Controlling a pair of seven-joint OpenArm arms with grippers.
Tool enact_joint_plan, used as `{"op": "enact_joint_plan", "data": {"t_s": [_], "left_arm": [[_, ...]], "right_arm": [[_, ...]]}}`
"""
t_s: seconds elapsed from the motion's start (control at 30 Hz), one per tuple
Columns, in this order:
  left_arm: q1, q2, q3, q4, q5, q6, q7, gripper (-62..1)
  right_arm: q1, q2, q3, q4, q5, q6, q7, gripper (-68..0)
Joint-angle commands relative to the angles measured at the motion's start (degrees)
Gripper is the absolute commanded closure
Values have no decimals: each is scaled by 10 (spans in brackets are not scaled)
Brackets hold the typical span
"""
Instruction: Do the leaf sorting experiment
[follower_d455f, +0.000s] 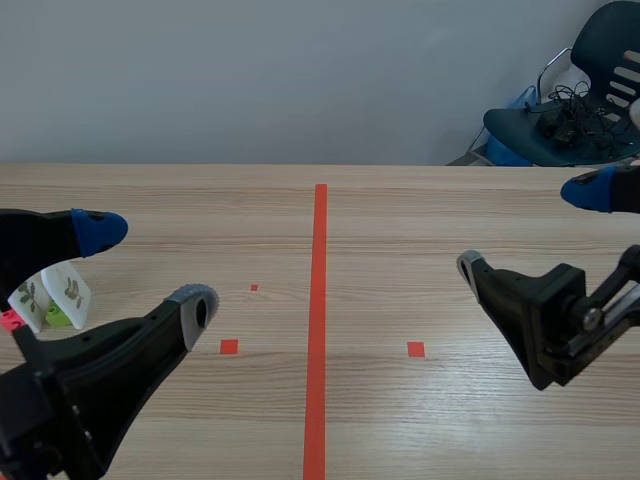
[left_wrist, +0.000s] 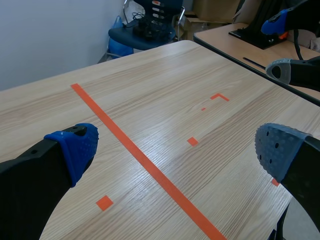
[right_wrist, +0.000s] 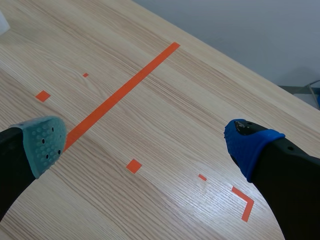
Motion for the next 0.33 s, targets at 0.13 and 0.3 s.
{"op": "enact_joint_plan", "data": {"t_s": [0.13,0.3], "left_arm": [[1,1,-2,2,-4,-2,-8,-623],[1,1,-2,2,-4,-2,-6,-623]], "right_arm": [[5,0,8,6,4,-2,7,-679],[5,0,8,6,4,-2,7,-679]]}}
